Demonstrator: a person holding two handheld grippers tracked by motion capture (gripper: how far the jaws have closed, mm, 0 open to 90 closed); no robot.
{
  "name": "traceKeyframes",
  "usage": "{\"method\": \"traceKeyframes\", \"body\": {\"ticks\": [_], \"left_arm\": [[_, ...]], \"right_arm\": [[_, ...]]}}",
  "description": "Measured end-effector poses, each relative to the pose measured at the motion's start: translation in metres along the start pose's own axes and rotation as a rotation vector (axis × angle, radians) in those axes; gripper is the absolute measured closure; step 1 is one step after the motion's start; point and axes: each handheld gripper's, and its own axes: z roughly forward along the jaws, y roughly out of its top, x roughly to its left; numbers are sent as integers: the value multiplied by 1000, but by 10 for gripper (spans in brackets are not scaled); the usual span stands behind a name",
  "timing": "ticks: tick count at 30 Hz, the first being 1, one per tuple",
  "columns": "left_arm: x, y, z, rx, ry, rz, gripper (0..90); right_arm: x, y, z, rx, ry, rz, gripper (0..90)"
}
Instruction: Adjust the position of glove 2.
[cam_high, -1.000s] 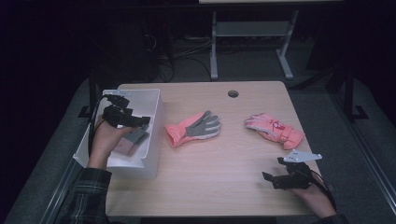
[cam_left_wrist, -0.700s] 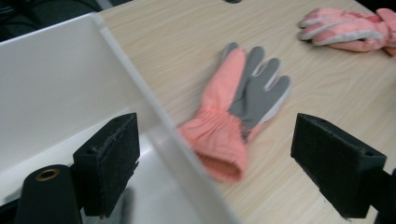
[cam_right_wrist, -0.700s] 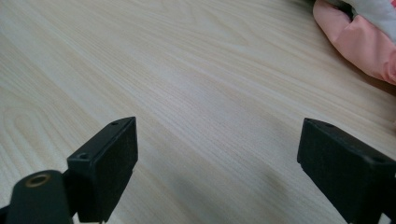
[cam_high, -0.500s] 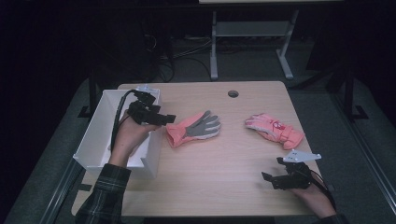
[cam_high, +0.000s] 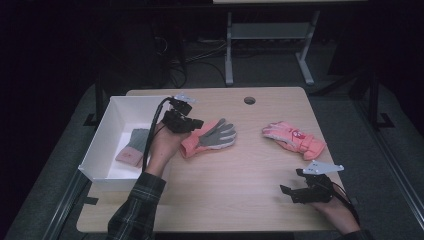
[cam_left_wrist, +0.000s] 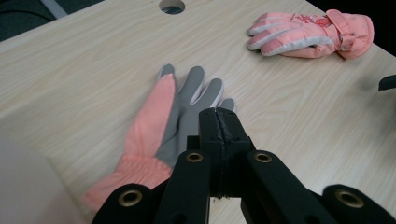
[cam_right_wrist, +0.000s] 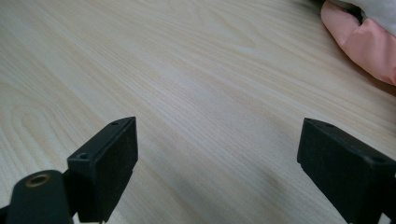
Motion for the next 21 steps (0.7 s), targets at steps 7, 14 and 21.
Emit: {"method": "traceKeyframes", "body": {"ticks": [7,14,21], "left_arm": [[-10,3,25,26,16,28,898],[-3,-7,52,54,35,6,898],[6,-16,73,67,51,-21,899]], "right_arm": [[-1,0,-1,-4,5,5,121],[1,1,1,-2,16,-8,121],[1,2,2,0,15,-14,121]]}}
